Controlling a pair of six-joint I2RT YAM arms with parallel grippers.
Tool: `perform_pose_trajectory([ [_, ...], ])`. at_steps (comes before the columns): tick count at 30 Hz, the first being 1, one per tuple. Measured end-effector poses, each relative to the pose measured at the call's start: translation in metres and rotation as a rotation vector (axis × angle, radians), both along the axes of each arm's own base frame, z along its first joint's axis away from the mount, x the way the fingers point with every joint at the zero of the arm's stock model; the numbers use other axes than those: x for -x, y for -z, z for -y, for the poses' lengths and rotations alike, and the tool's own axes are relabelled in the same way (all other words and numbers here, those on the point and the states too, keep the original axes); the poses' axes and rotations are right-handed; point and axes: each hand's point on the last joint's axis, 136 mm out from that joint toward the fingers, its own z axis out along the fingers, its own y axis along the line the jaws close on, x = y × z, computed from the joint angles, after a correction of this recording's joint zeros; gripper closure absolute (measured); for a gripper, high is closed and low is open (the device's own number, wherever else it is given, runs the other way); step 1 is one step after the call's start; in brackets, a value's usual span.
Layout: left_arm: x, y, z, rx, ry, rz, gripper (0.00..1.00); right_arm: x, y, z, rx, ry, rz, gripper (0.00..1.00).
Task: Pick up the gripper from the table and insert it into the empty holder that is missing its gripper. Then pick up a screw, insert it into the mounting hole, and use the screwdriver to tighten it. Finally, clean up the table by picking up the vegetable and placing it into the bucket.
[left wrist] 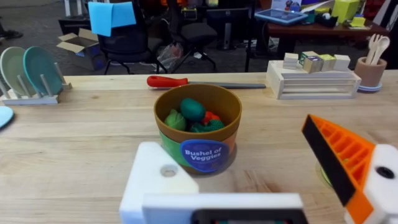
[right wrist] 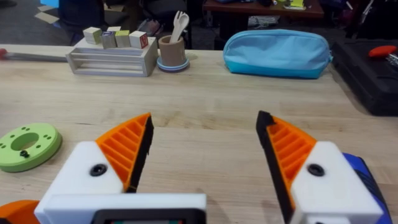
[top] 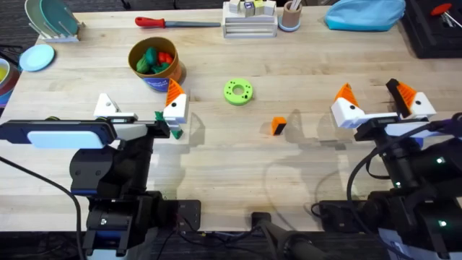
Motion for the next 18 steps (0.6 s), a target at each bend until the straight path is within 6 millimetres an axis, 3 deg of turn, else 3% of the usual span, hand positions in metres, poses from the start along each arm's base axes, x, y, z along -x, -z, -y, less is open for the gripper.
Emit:
perform_pose_trajectory([
  [11,0.000,-0.009,-0.001,0.001,-0.008,0.033,0.009,-0.001,-0.008,0.000,-0.022,0.003,0.031,0.010],
  [14,0.002,-0.003,-0.002,0.007,-0.011,-0.023,0.010,0.003,0.001,0.000,-0.048,0.006,-0.033,0.010],
  [18,0.011,-0.029,-0.003,0.023,-0.018,-0.088,0.009,0.016,-0.004,0.000,-0.063,0.011,-0.148,0.010],
])
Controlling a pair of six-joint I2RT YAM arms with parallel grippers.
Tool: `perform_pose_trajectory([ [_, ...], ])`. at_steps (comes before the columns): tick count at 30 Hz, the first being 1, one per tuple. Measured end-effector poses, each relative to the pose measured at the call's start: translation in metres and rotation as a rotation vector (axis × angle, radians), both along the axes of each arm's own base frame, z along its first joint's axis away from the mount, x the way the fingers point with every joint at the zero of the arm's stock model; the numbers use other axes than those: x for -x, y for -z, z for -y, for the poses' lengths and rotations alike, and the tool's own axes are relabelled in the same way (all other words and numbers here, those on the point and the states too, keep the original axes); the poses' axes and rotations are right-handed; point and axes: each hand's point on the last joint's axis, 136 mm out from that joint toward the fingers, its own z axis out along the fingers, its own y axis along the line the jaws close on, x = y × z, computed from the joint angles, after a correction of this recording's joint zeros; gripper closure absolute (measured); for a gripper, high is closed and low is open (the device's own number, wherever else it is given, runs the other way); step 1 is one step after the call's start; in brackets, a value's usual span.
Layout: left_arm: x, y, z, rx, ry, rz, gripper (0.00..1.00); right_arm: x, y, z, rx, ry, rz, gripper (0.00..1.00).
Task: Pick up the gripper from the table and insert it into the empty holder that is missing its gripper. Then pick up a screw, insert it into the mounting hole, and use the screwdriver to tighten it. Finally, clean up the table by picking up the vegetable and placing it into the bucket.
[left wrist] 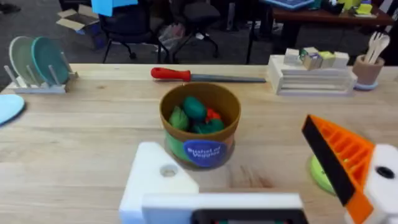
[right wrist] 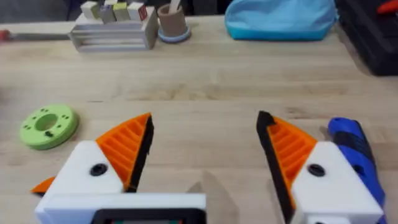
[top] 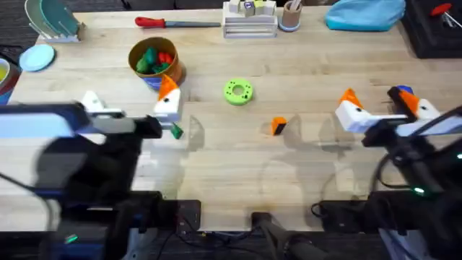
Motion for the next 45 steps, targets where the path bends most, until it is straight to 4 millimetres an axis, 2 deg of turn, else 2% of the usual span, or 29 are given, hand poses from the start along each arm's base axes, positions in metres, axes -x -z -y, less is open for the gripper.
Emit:
perform_pose_trajectory([
  [3,0.006,-0.028,-0.001,0.016,-0.006,-0.053,0.009,0.016,-0.025,0.000,-0.003,0.001,-0.072,0.010],
  [6,0.010,-0.041,-0.001,0.027,-0.010,-0.180,0.009,0.027,-0.054,0.000,-0.004,0.002,-0.120,0.010],
  [8,0.011,-0.048,-0.001,0.030,-0.012,-0.263,0.009,0.030,-0.066,0.000,-0.004,0.002,-0.161,0.010],
  [13,0.010,-0.060,-0.001,0.031,-0.016,-0.444,0.009,0.032,-0.078,-0.001,-0.016,-0.001,-0.307,0.010],
  [17,-0.002,-0.067,-0.001,0.031,-0.016,-0.492,0.009,0.026,-0.086,-0.001,-0.027,0.003,-0.378,0.010],
  [20,-0.006,-0.056,0.001,0.034,-0.008,-0.550,0.009,0.022,-0.088,-0.002,-0.038,0.005,-0.388,0.011],
  [29,0.001,-0.010,0.024,0.148,0.085,-0.763,0.009,0.022,-0.088,-0.002,-0.047,0.010,-0.390,0.010],
  [36,0.005,0.073,0.028,0.321,-0.007,-0.936,0.009,0.022,-0.088,-0.002,-0.048,0.010,-0.389,0.008],
  [39,0.009,0.093,0.028,0.364,-0.035,-0.964,0.028,0.022,-0.089,-0.002,-0.047,0.009,-0.387,0.009],
  [40,0.009,0.095,0.029,0.372,-0.037,-0.967,0.137,0.022,-0.089,-0.002,-0.047,0.009,-0.388,0.010],
  [45,0.002,0.093,0.029,0.395,-0.041,-0.934,0.929,0.022,-0.089,-0.002,-0.047,0.010,-0.388,0.010],
])
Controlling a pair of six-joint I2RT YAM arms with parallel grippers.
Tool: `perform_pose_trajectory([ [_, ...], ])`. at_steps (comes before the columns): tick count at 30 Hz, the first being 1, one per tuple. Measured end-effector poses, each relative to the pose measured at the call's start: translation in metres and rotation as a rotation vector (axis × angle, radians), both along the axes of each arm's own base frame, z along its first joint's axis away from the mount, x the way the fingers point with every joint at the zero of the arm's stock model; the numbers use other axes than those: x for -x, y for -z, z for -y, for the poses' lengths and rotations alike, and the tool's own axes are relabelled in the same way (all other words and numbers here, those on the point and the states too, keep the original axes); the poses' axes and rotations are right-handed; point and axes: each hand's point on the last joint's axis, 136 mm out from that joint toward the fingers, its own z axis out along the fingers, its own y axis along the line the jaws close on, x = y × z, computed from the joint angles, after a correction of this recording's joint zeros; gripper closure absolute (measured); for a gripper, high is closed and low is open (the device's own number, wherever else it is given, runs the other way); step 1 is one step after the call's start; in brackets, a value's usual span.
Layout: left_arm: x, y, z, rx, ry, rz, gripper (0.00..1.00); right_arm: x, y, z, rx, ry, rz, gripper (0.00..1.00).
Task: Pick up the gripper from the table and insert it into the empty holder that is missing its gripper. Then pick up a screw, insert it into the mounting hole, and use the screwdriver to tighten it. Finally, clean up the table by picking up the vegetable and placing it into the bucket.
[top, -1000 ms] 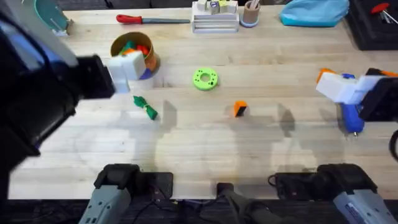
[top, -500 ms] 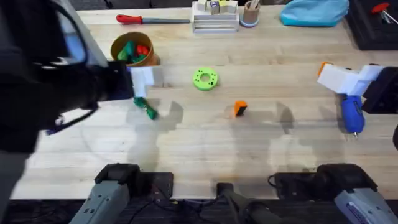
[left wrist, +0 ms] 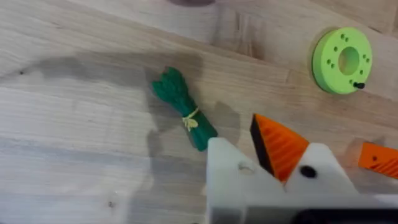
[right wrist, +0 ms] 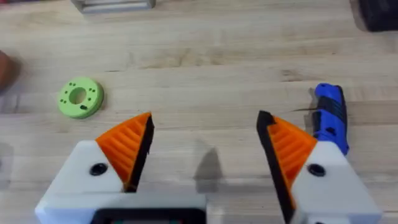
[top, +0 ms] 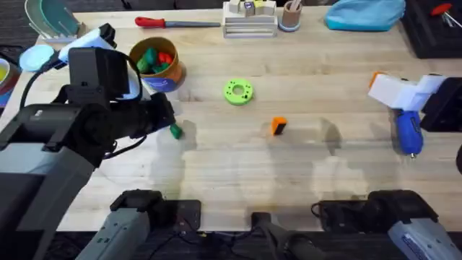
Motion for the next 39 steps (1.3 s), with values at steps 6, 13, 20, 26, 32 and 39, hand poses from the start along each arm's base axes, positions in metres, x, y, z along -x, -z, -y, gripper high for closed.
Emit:
perform_pose_trajectory([
  [6,0.001,-0.001,0.004,0.022,0.014,-0.001,0.356,0.002,0.002,0.000,0.000,0.000,-0.011,0.009],
  [13,-0.013,-0.024,0.026,0.013,0.151,0.139,0.009,0.002,0.002,0.000,0.000,0.000,-0.011,0.009],
  [20,-0.022,-0.102,0.086,0.000,0.466,0.496,0.009,0.002,0.002,0.000,0.000,0.000,-0.011,0.010],
  [26,-0.019,-0.128,0.109,-0.003,0.574,0.627,0.009,0.002,0.002,0.000,0.000,0.000,-0.011,0.010],
  [32,-0.017,-0.126,0.109,-0.005,0.579,0.619,0.009,0.002,0.002,0.000,0.000,0.000,-0.011,0.009],
  [39,-0.025,-0.129,0.100,-0.070,0.546,0.646,0.009,0.002,0.002,0.000,0.000,0.000,-0.011,0.009],
])
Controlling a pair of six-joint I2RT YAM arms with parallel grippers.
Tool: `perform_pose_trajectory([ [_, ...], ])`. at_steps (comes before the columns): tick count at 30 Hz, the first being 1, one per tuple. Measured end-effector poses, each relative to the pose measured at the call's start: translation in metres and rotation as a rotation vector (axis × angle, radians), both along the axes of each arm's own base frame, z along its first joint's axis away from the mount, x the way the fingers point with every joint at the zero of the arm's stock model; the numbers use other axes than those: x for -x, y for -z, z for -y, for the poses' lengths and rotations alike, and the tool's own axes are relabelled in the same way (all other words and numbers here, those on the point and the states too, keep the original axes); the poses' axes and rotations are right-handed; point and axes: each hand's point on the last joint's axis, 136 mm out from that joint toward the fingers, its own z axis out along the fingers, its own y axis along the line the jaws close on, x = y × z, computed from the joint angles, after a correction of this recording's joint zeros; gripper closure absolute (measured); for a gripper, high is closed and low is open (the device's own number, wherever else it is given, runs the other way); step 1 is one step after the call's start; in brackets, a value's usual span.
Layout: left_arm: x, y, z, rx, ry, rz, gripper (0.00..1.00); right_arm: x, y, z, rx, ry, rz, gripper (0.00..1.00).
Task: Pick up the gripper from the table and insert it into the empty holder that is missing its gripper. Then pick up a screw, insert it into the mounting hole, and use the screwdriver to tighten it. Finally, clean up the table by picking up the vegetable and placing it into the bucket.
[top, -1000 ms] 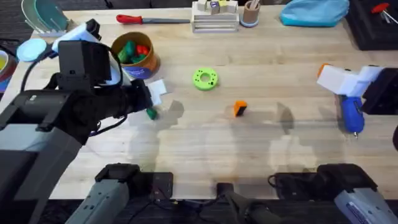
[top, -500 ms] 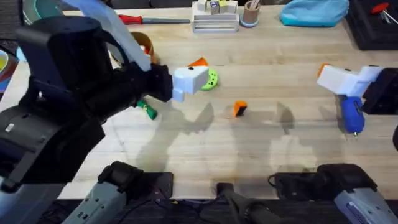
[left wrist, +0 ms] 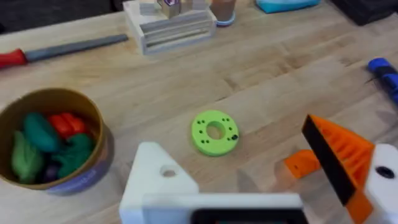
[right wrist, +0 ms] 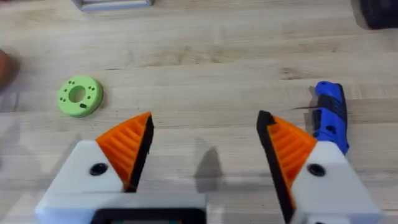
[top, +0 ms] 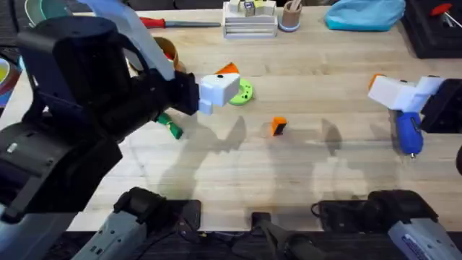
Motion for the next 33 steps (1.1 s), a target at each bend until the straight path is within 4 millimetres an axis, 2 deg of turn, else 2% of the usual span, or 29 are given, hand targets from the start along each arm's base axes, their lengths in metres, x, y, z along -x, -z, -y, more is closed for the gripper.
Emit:
perform_pose_trajectory([
  [4,-0.004,-0.004,-0.001,-0.062,0.022,0.060,0.009,0.000,0.000,0.000,0.000,0.000,0.000,0.010],
  [8,-0.014,-0.020,0.002,-0.078,0.035,0.161,0.009,0.000,0.000,0.000,0.000,0.000,0.000,0.009],
  [11,-0.015,-0.023,0.003,-0.074,0.040,0.218,0.009,0.000,0.000,0.000,0.000,0.000,0.000,0.009],
  [14,-0.007,-0.018,0.003,-0.055,0.056,0.286,0.009,0.000,0.000,0.000,0.000,0.000,0.000,0.010],
  [15,0.007,-0.011,0.004,-0.027,0.079,0.366,0.009,0.000,0.000,0.000,0.000,0.000,0.000,0.009],
  [22,0.040,0.008,0.005,0.033,0.125,0.527,0.009,0.000,0.000,0.000,0.000,0.000,0.000,0.009],
  [27,0.051,0.028,0.006,0.053,0.142,0.572,0.009,0.000,0.000,0.000,0.000,0.000,0.000,0.010],
  [33,0.055,0.037,0.006,0.067,0.144,0.611,0.009,0.000,0.000,0.000,0.000,0.000,0.000,0.009],
])
